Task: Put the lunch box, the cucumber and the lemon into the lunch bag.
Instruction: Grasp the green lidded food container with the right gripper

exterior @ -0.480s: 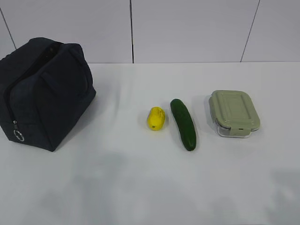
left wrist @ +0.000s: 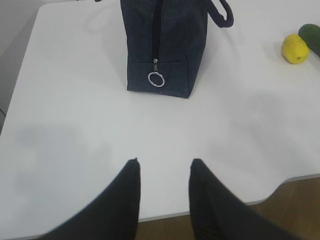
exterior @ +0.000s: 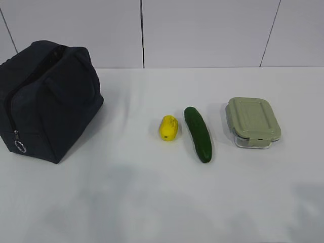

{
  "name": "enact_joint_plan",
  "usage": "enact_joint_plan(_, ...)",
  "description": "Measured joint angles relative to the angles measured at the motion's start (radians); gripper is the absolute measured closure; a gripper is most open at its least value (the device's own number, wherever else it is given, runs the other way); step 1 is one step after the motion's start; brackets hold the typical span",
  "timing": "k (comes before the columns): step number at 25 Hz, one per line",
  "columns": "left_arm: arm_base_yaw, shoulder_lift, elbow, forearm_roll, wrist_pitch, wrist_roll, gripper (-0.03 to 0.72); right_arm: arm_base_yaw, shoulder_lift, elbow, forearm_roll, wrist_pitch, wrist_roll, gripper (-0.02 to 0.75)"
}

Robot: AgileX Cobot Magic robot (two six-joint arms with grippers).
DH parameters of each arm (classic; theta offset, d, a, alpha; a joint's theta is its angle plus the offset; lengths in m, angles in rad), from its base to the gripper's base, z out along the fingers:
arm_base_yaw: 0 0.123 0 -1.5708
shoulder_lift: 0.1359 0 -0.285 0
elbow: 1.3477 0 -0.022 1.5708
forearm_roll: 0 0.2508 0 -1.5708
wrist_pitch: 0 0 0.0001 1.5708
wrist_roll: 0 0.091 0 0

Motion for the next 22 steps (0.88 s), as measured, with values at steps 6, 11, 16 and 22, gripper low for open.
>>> enact_joint_plan(6,0.0,0.0,0.0,0.0,0.0,0.0,0.453,0.0,0.0,0.0,0.0,0.0,0.0,0.19)
enact_joint_plan(11,0.022,0.0,0.0,0.0,0.0,0.0,0.453,0.0,0.0,0.0,0.0,0.0,0.0,0.191)
enact_joint_plan(16,0.025,0.0,0.0,0.0,0.0,0.0,0.453,0.0,0.0,0.0,0.0,0.0,0.0,0.191)
enact_joint_plan(22,0.025,0.0,0.0,0.0,0.0,0.0,0.453,0.0,0.0,0.0,0.0,0.0,0.0,0.19)
